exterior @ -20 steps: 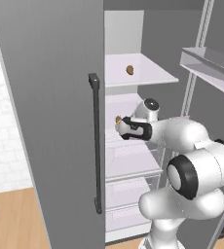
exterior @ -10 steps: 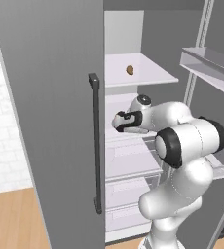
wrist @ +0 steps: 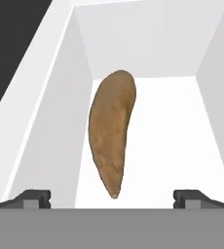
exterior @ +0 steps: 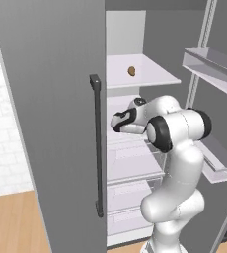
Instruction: Place one sweet potato and one steak in each tupperware on the nearby counter, to pack two identical lunches.
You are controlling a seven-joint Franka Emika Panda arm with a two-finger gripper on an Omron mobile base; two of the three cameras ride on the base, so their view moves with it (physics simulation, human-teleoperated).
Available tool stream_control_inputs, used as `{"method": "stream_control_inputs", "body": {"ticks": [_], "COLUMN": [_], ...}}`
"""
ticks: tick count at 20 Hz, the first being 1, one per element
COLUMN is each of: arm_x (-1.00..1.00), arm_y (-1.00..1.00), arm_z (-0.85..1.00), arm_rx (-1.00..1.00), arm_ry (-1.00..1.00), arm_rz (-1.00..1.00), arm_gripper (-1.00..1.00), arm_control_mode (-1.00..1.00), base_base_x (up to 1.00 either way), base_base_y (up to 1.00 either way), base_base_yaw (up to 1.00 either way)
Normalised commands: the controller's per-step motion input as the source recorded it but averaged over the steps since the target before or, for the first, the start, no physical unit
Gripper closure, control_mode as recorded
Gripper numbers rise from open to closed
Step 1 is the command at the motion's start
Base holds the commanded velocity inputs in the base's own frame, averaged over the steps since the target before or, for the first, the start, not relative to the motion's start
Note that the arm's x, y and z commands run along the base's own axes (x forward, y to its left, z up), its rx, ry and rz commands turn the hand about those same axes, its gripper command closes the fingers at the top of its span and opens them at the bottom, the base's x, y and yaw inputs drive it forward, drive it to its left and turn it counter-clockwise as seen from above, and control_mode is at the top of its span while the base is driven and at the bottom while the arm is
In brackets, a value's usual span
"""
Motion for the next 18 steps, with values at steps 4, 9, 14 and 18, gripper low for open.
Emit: {"method": "stream_control_inputs", "body": {"ticks": [4,9,14,18], "arm_x": [0.67,0.56,0.31,-0.11], "arm_y": [0.0,0.09,0.26,0.14], "arm_z": [-0.21,-0.3,-0.48,-0.55], "arm_rx": [0.0,0.0,-0.03,-0.04], "arm_ry": [0.0,0.0,0.0,-0.01], "arm_rz": [0.0,0.0,0.0,0.0], "arm_gripper": [-1.0,-1.0,1.0,1.0], "arm_control_mode": [-1.0,-1.0,-1.0,-1.0], "base_base_x": [0.0,0.0,0.0,0.0], "base_base_y": [0.0,0.0,0.0,0.0], "base_base_yaw": [0.0,0.0,0.0,0.0]}}
